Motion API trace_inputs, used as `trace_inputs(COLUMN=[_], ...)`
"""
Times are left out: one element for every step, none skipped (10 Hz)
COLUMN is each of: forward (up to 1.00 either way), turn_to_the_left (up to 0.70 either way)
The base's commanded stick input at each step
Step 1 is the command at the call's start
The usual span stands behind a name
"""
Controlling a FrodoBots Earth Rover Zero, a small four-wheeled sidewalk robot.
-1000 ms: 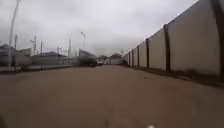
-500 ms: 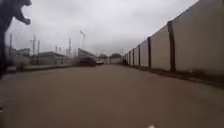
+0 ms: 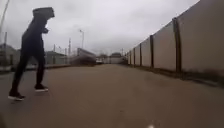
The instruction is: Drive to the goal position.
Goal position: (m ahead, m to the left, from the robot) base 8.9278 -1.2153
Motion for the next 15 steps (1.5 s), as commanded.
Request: trace_inputs(forward=[1.0, 1.0, 1.0, 1.0, 1.0, 1.0, 1.0, 1.0, 1.0, 1.0, 1.0, 1.0, 1.0, 1.0, 1.0], turn_to_the_left=[0.0, 0.0, 0.0, 0.0, 0.0, 0.0, 0.0, 0.0, 0.0, 0.0, 0.0, 0.0, 0.0, 0.0, 0.0])
